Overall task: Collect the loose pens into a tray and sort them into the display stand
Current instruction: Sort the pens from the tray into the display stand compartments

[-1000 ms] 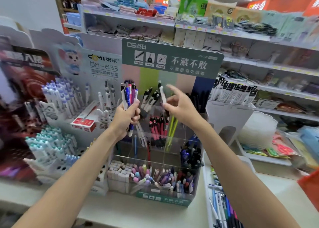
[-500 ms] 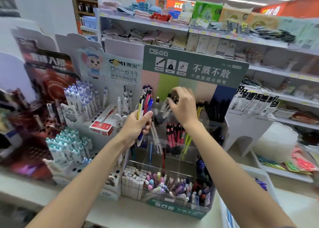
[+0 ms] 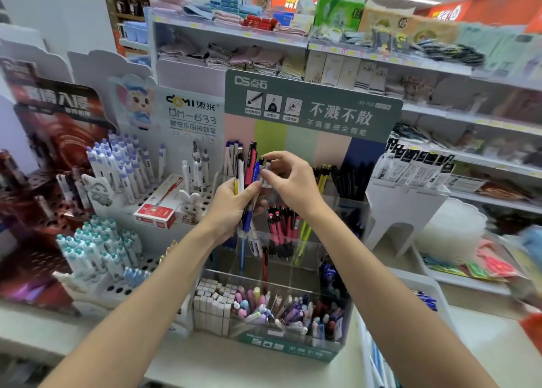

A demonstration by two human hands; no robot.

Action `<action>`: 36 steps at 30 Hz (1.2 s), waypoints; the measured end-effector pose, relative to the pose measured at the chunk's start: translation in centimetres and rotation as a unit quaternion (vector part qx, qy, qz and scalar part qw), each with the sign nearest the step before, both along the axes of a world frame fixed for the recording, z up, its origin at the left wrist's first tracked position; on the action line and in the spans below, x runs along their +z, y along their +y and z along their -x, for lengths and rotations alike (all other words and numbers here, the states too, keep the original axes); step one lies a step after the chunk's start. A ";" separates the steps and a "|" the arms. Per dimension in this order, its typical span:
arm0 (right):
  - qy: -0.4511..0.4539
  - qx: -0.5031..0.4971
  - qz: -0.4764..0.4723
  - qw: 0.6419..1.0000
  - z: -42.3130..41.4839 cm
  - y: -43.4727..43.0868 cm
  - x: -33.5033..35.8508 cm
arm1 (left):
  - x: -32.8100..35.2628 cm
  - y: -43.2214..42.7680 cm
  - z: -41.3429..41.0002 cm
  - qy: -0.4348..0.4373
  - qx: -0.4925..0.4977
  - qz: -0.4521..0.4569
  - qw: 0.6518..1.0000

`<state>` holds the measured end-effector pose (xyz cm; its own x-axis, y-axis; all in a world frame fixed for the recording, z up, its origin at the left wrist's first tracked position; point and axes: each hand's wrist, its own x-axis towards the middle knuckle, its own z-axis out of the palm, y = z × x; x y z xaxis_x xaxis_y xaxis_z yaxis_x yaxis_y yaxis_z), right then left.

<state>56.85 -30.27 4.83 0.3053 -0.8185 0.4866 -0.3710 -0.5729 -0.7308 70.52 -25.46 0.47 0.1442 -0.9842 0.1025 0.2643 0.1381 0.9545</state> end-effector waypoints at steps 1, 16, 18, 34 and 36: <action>-0.025 0.007 -0.014 1.000 0.1 0.1 0.1 | 0.1 0.0 -0.1 0.000 0.002 0.000 1.000; 0.103 -0.053 0.141 0.983 -0.6 0.9 -5.1 | -3.3 3.3 -3.9 -0.010 0.050 -0.045 0.998; 0.174 -0.043 0.139 0.974 -0.8 1.2 -6.3 | -3.3 3.6 -4.0 -0.024 0.043 -0.042 0.998; -0.031 0.003 -0.049 0.998 -0.6 2.4 -2.6 | -3.1 2.7 -1.3 -0.074 -0.003 -0.017 0.997; -0.090 -0.023 -0.045 0.995 -0.5 2.0 -2.3 | -3.5 2.8 -2.3 -0.057 0.038 -0.019 0.998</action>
